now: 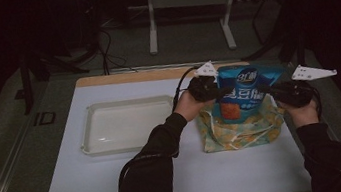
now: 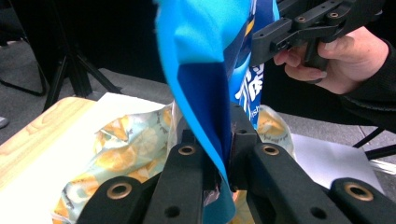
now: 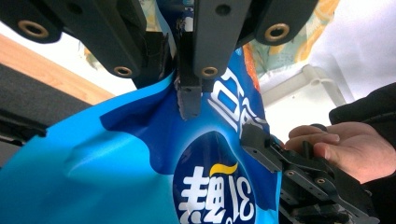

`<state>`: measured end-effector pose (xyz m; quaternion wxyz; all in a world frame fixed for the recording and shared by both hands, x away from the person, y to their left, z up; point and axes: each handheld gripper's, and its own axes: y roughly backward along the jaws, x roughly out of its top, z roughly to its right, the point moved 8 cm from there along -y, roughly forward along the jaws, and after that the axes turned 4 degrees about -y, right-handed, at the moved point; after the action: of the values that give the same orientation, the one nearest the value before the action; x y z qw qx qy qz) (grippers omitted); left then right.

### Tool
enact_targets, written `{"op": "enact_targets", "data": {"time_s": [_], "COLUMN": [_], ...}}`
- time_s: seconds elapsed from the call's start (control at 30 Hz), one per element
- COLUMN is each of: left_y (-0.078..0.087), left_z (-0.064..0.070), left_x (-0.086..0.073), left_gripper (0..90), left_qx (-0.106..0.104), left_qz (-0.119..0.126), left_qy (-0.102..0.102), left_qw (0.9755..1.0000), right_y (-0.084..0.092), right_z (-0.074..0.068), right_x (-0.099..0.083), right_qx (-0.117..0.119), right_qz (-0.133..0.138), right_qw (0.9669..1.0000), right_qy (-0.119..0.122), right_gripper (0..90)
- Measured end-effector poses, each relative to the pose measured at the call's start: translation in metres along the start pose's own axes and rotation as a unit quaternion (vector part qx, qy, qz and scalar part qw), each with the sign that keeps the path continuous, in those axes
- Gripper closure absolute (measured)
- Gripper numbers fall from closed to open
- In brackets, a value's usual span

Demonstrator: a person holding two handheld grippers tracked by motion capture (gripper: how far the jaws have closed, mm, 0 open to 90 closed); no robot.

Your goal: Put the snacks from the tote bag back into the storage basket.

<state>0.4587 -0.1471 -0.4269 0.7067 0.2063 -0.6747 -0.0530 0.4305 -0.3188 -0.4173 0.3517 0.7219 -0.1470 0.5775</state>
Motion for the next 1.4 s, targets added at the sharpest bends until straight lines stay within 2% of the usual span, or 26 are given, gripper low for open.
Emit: {"op": "enact_targets", "data": {"time_s": [0.23, 0.43, 0.77, 1.03, 1.23, 1.4], "left_y": [0.008, 0.014, 0.024, 0.039, 0.059, 0.074], "left_z": [0.004, 0.006, 0.007, 0.006, 0.005, 0.004], "left_x": [0.019, 0.039, 0.063, 0.074, 0.083, 0.085], "left_gripper": [87.9, 88.2, 88.7, 89.0, 89.1, 89.1], "left_qx": [0.006, 0.007, 0.008, 0.01, 0.023, 0.031], "left_qz": [-0.002, -0.003, 0.005, 0.003, -0.001, 0.001], "left_qy": [-0.017, -0.023, -0.028, -0.033, -0.042, -0.044], "left_qw": [0.9998, 0.9997, 0.9996, 0.9994, 0.9989, 0.9986], "right_y": [0.009, 0.019, 0.03, 0.029, 0.023, 0.017], "right_z": [-0.004, -0.007, -0.011, -0.018, -0.028, -0.038], "right_x": [0.016, 0.032, 0.058, 0.075, 0.09, 0.102], "right_qx": [-0.003, -0.007, -0.016, -0.014, -0.007, -0.004], "right_qz": [0.008, 0.016, 0.02, 0.017, 0.024, 0.02], "right_qw": [0.9999, 0.9998, 0.9994, 0.9991, 0.9989, 0.9987], "right_qy": [0.007, 0.011, 0.025, 0.036, 0.038, 0.047], "right_gripper": [86.4, 87.0, 87.5, 87.6, 87.7, 87.7]}}
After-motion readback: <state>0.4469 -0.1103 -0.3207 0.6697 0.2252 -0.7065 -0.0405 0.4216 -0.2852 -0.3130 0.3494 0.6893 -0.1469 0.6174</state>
